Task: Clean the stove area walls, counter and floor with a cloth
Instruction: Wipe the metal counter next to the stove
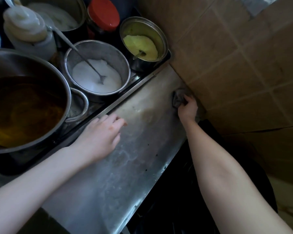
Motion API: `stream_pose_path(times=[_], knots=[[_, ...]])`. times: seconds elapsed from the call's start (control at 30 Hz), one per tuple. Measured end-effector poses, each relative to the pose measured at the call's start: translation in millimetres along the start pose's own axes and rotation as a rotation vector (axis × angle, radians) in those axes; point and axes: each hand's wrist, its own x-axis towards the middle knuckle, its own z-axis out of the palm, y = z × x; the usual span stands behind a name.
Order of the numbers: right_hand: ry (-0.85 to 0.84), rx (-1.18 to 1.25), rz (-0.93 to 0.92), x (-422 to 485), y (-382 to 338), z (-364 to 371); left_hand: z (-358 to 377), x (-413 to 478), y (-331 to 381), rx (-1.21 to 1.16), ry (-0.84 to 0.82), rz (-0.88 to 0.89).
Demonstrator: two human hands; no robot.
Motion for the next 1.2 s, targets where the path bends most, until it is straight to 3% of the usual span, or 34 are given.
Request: stream_pose_path(times=[0.1,0.3,0.47,0.73,0.83,0.97,1.1,1.2], knots=[[-0.018,0.014,0.008,5.6,-11.3,3.0,-1.3,-2.1,-2.9,0.001,-0.003,-0.015],[-0.083,-0.070,-0.174,-13.4,-36.5,16.9,-3.1,-4.6,-4.0,0.010,0.002,-0.005],[-0.127,-0.001,-0.320,-59.8,-51.8,28.7,-3.6,-9.3,-2.4,0.003,0.028,0.002],[-0.203,0.001,-0.495,-103.6,-23.9,29.2,-4.3,-8.7,-0.1,-0.003,0.021,-0.020],[-0.134,0.021,-0.425,-84.1,-13.4,16.3,-4.9,-3.8,2.2,0.000,0.023,-0.027],[-0.067,0.054,-0.196,-45.0,-7.5,4.1,-4.9,0.7,3.3,0.000,0.033,-0.016],[0.020,0.166,0.092,-10.3,-28.3,2.2,-7.0,-3.4,0.5,0.008,0.021,-0.014],[-0.009,0.183,0.163,-0.4,-52.4,10.2,-8.4,-8.6,-3.0,0.004,0.014,-0.024]])
